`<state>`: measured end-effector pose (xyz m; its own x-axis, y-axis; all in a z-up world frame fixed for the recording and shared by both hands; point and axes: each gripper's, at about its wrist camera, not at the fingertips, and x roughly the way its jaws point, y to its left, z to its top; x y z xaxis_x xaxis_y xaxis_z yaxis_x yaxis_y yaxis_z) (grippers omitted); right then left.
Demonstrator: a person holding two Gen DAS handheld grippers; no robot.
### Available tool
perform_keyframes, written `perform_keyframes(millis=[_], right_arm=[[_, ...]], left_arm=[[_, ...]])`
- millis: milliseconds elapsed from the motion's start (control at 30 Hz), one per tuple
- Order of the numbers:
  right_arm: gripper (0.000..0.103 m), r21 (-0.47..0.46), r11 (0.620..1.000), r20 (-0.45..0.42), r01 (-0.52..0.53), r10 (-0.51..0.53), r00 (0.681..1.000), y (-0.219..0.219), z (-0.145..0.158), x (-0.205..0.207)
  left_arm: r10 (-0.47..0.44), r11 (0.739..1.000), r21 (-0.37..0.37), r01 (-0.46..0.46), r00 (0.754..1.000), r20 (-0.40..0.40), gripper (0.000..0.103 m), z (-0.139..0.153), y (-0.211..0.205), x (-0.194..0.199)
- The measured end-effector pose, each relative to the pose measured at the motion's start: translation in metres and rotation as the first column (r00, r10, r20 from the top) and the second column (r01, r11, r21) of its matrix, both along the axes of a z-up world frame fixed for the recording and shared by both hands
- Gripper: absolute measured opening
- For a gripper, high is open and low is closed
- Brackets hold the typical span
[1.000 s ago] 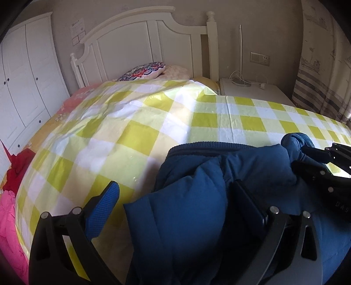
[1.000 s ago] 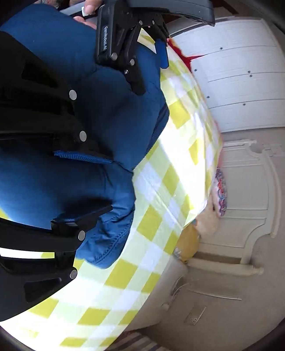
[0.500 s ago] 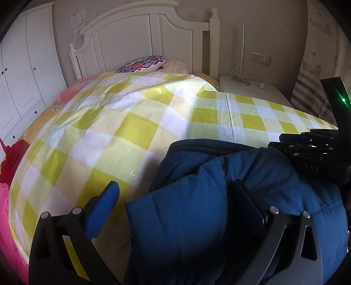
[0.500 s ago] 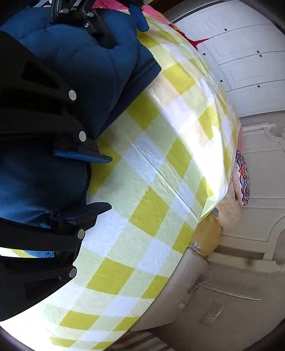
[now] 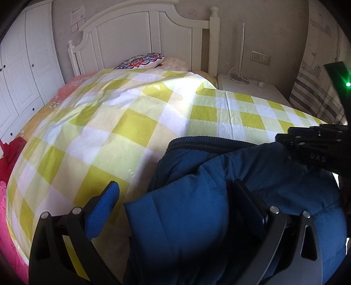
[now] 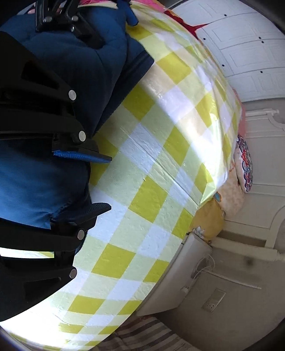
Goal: Fold large clothes
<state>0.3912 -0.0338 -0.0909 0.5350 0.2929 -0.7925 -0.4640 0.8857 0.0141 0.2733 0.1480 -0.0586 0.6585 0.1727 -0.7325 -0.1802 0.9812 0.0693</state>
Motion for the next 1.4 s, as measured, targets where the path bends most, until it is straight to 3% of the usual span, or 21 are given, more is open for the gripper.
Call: perform_keyframes(millis=[100, 167, 233, 267, 367, 467, 600, 700, 767, 867, 933, 1000, 1067, 1133, 1267, 1300, 1367, 1400], right_arm=[[0.055, 0.104, 0.995, 0.048, 0.013, -0.018, 0.999, -0.018, 0.025, -0.043], [0.089, 0.097, 0.995, 0.088, -0.029, 0.021, 0.996, -0.017, 0.03, -0.073], [0.089, -0.016, 0.997, 0.062, -0.07, 0.07, 0.996, -0.001, 0.01, -0.091], [0.089, -0.04, 0.998, 0.097, -0.058, 0.061, 0.993, 0.003, 0.0, -0.099], [0.091, 0.034, 0.999, 0.067, -0.029, 0.027, 0.997, -0.007, -0.005, -0.097], [0.091, 0.016, 1.0, 0.054, -0.007, 0.006, 0.999, -0.008, 0.005, -0.11], [0.094, 0.079, 0.996, 0.079, -0.036, 0.03, 0.996, -0.026, 0.02, -0.155], [0.095, 0.172, 0.985, 0.031, -0.028, 0.023, 0.999, -0.051, 0.015, -0.177], [0.096, 0.265, 0.964, -0.028, -0.017, 0.025, 0.999, -0.071, 0.005, -0.188], [0.096, 0.417, 0.909, -0.13, 0.001, 0.059, 0.99, -0.098, -0.015, -0.198], [0.096, 0.492, 0.87, -0.18, 0.011, 0.089, 0.98, -0.109, -0.026, -0.202], [0.099, 0.538, 0.843, -0.217, 0.016, 0.12, 0.969, -0.113, -0.036, -0.205], [0.099, 0.557, 0.831, -0.231, 0.003, 0.151, 0.961, -0.111, -0.04, -0.208], [0.099, 0.572, 0.82, -0.241, -0.016, 0.186, 0.952, -0.107, -0.042, -0.21], [0.099, 0.574, 0.818, -0.248, -0.043, 0.224, 0.943, -0.091, -0.046, -0.209], [0.099, 0.579, 0.814, -0.251, -0.04, 0.225, 0.941, -0.09, -0.047, -0.206], [0.099, 0.592, 0.805, -0.256, -0.034, 0.228, 0.94, -0.09, -0.049, -0.202], [0.099, 0.599, 0.8, -0.25, -0.033, 0.227, 0.941, -0.091, -0.05, -0.203]], left_arm=[[-0.002, 1.0, -0.02, 0.002, 1.0, -0.006, 0.101, -0.001, 0.003, 0.001], [-0.002, 1.0, -0.024, 0.002, 1.0, -0.009, 0.101, -0.002, 0.003, 0.002], [-0.002, 1.0, -0.026, 0.002, 1.0, -0.012, 0.101, -0.002, 0.003, 0.002], [0.0, 1.0, -0.026, -0.001, 1.0, -0.018, 0.101, -0.003, 0.003, 0.003], [-0.004, 0.998, -0.055, 0.002, 0.999, -0.039, 0.101, -0.006, 0.006, 0.005], [-0.019, 0.995, -0.095, 0.012, 0.997, -0.069, 0.101, -0.008, 0.012, 0.006], [-0.072, 0.995, -0.07, 0.066, 0.993, -0.09, 0.101, 0.0, 0.012, -0.014], [-0.143, 0.98, -0.151, 0.129, 0.986, -0.09, 0.101, 0.003, 0.02, -0.042], [-0.196, 0.95, -0.263, 0.17, 0.978, -0.077, 0.101, 0.003, 0.032, -0.062], [-0.265, 0.877, -0.43, 0.214, 0.962, -0.061, 0.101, -0.007, 0.051, -0.086], [-0.328, 0.793, -0.562, 0.237, 0.943, -0.064, 0.101, -0.021, 0.063, -0.099], [-0.377, 0.732, -0.635, 0.247, 0.923, -0.076, 0.101, -0.036, 0.069, -0.106], [-0.397, 0.671, -0.692, 0.267, 0.917, -0.031, 0.101, -0.047, 0.077, -0.113], [-0.408, 0.662, -0.691, 0.292, 0.913, -0.006, 0.101, -0.048, 0.077, -0.117], [-0.406, 0.692, -0.666, 0.28, 0.913, -0.037, 0.101, -0.046, 0.066, -0.112], [-0.424, 0.677, -0.674, 0.295, 0.905, -0.029, 0.101, -0.046, 0.064, -0.111], [-0.514, 0.59, -0.725, 0.356, 0.858, 0.003, 0.101, -0.05, 0.055, -0.106], [-0.523, 0.593, -0.712, 0.375, 0.852, 0.013, 0.101, -0.05, 0.053, -0.106]])
